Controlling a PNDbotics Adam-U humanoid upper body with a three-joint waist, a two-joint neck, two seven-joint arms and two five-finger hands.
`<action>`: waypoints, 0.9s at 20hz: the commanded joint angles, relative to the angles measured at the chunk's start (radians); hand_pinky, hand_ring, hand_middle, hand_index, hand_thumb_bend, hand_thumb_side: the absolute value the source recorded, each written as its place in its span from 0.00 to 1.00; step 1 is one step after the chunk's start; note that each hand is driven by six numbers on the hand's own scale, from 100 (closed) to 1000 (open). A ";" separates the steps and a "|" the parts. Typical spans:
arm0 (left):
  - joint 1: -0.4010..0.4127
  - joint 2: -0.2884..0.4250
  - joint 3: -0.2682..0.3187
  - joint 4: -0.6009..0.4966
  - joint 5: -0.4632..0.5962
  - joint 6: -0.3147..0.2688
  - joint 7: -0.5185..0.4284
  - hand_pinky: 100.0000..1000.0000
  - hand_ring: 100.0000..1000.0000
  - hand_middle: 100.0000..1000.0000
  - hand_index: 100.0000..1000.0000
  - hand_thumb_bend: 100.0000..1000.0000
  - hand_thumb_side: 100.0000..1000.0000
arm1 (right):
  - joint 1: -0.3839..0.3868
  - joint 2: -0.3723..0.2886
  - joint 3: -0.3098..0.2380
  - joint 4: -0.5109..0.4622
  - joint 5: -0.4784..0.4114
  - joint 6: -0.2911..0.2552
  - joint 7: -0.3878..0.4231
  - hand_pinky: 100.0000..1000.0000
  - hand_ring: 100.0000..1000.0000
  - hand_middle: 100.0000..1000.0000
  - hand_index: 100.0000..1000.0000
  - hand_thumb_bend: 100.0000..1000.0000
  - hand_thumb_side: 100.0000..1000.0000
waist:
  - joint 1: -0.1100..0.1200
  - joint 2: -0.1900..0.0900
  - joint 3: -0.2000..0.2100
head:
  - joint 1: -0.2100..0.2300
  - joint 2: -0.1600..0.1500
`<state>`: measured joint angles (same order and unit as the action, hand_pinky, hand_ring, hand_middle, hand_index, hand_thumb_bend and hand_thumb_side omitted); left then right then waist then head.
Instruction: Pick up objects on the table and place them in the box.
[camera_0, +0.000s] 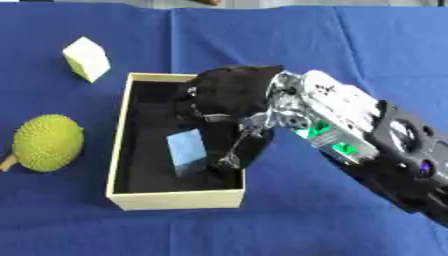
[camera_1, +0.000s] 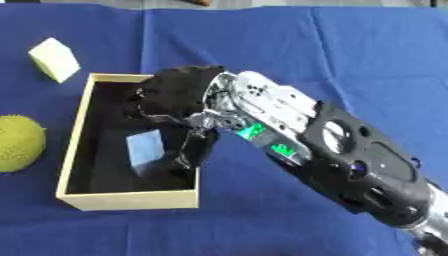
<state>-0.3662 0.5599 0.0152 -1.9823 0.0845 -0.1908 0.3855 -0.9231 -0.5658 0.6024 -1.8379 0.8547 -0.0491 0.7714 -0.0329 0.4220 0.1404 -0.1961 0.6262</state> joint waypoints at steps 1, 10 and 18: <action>-0.002 0.011 0.004 -0.018 0.004 -0.001 -0.002 0.76 0.72 0.62 0.80 0.03 0.75 | -0.007 -0.016 -0.043 -0.046 -0.022 0.024 -0.028 0.89 0.88 0.83 0.92 0.10 0.13 | 0.005 -0.026 -0.001 | 0.014 -0.010; 0.026 0.064 0.008 -0.018 -0.041 0.046 -0.026 0.76 0.73 0.62 0.81 0.00 0.72 | 0.044 -0.122 -0.239 -0.161 -0.157 0.110 -0.156 0.87 0.79 0.75 0.86 0.00 0.34 | 0.008 -0.033 -0.012 | 0.111 -0.003; 0.049 0.241 -0.077 -0.015 -0.156 0.160 -0.139 0.80 0.75 0.66 0.85 0.00 0.57 | 0.139 -0.259 -0.422 -0.162 -0.273 0.069 -0.272 0.87 0.76 0.72 0.83 0.00 0.35 | 0.026 -0.033 -0.019 | 0.102 0.006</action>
<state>-0.3091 0.7405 -0.0503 -1.9822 -0.0519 -0.0480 0.2618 -0.7748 -0.7781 0.2201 -1.9800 0.6050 0.0245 0.5194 -0.0095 0.4157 0.1221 -0.0916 0.6256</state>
